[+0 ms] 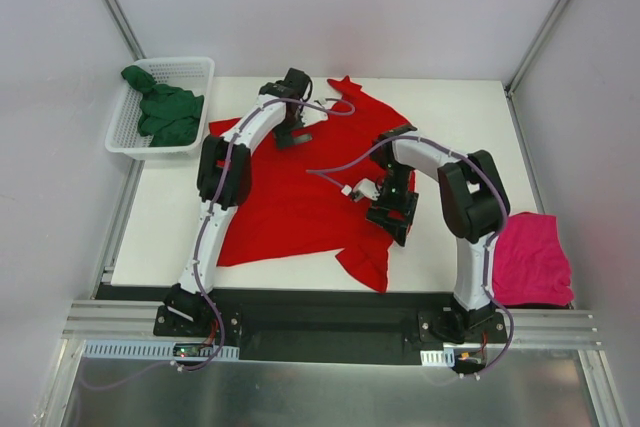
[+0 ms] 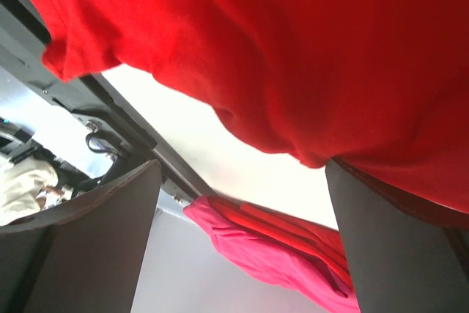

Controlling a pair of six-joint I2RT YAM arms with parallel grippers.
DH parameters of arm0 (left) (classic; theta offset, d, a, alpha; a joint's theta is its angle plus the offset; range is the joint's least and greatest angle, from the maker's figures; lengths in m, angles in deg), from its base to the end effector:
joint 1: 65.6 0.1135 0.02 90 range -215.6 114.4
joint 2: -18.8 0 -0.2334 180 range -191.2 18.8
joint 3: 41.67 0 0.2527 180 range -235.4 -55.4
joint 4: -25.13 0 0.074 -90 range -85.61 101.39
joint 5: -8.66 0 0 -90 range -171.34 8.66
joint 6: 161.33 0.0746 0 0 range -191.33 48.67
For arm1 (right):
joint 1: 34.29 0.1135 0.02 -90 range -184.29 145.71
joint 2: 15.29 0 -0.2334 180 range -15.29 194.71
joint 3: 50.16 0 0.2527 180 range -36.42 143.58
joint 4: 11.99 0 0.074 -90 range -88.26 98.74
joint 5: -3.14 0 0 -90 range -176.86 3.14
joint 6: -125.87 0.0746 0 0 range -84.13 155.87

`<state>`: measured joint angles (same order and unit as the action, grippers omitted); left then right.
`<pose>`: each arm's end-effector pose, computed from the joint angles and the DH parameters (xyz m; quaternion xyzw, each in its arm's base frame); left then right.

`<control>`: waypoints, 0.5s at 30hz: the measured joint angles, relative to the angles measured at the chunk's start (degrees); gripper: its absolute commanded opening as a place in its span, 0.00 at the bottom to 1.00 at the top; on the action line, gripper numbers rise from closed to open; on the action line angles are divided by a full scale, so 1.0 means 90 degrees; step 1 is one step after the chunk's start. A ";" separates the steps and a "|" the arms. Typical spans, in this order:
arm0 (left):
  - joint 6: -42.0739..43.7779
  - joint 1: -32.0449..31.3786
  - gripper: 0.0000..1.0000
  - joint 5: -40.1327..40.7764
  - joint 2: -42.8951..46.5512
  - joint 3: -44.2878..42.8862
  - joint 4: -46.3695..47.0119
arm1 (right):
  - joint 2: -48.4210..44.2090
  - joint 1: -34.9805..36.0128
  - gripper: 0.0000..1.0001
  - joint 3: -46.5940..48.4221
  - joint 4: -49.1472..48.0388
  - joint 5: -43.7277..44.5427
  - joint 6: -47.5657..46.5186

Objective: Fold and stack the t-shirts
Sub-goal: Flatten out the tshirt

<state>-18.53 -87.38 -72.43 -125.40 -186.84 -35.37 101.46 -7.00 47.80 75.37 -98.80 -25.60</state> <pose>0.5028 -0.1885 0.1270 0.5666 0.7777 0.1423 0.2324 0.2803 0.1620 0.0993 0.6783 -0.7140 -0.1395 0.1033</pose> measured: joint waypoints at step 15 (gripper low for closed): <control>0.0923 0.0221 0.99 0.1047 -0.0138 0.0049 0.0695 | -0.0107 0.0039 0.99 -0.0146 0.0073 0.0109 -0.0024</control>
<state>-10.23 -85.39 -63.01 -126.65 -186.40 -29.12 100.50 -6.65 46.49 76.02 -97.82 -25.82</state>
